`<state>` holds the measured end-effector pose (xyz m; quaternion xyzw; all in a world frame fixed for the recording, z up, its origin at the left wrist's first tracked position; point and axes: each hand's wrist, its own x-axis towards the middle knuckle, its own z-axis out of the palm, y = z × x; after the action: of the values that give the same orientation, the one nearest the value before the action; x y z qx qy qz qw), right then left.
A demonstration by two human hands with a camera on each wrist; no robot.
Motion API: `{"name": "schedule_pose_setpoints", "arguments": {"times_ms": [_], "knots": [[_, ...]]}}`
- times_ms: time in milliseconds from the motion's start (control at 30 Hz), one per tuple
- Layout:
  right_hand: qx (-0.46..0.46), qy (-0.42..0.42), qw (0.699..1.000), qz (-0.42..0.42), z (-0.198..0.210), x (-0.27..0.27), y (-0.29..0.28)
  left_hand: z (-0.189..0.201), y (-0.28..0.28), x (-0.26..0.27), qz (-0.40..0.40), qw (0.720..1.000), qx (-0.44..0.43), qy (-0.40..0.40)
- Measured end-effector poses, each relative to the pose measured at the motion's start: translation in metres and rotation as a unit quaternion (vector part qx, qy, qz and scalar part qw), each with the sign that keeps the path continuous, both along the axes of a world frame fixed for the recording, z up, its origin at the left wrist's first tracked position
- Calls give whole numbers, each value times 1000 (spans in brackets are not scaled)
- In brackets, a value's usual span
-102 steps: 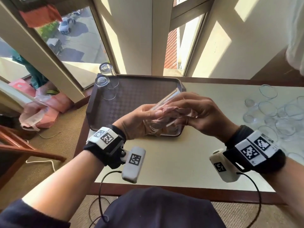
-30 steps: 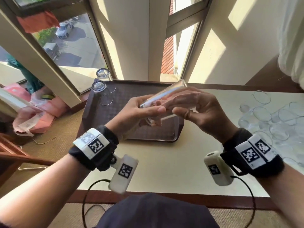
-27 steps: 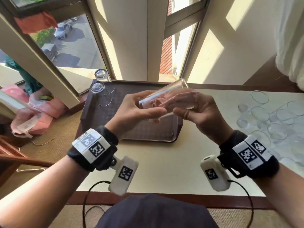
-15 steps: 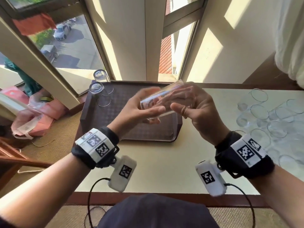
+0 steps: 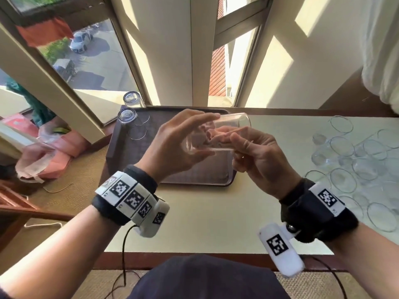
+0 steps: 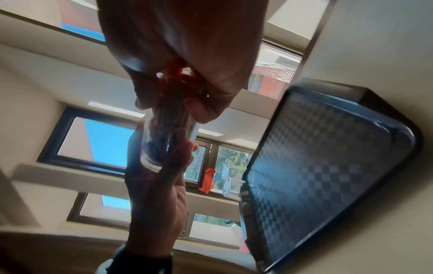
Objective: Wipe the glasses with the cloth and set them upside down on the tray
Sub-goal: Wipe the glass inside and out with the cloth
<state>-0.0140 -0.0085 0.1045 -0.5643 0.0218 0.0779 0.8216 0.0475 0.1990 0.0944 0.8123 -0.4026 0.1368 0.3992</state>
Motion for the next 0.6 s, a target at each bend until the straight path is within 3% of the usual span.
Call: {"name": "schedule_pose_setpoints", "arguments": {"times_ms": [33, 67, 133, 167, 200, 267, 333, 400, 433, 500, 567, 600], "knots": [[-23, -29, 999, -13, 1, 1, -1, 0, -2, 0, 4, 997, -29, 68], [-59, -68, 996, -25, 2, 3, -1, 1, -3, -1, -8, 979, -77, 191], [-142, -150, 978, -30, 3, 6, -3, 7, -5, -3, -47, 882, -156, 443], [-179, -184, 966, -20, 3, 7, -3, 9, -5, -2, -50, 840, -175, 511], [-205, -208, 956, -9, 4, 7, -5, 10, -5, -2, -44, 824, -180, 535], [-227, -212, 950, 24, 9, 8, -6, 9, -6, -4, -30, 840, -186, 510], [-216, -161, 962, 52, 15, 9, -5, 11, -9, -7, -4, 897, -168, 408], [-165, -90, 980, 59, 16, 6, -2, 7, -8, -4, 24, 975, -93, 200], [-139, -59, 987, 56, 13, 5, -2, 3, -8, -2, 31, 995, -40, 81], [-100, -28, 994, 32, 9, 4, -2, -3, -6, 1, 20, 998, 17, -56], [-87, -44, 995, 2, 7, 4, -1, -6, -9, 0, 27, 999, -4, -46], [-87, -62, 994, -14, 7, 4, -1, -6, -11, 0, 21, 999, -37, 27]]}}
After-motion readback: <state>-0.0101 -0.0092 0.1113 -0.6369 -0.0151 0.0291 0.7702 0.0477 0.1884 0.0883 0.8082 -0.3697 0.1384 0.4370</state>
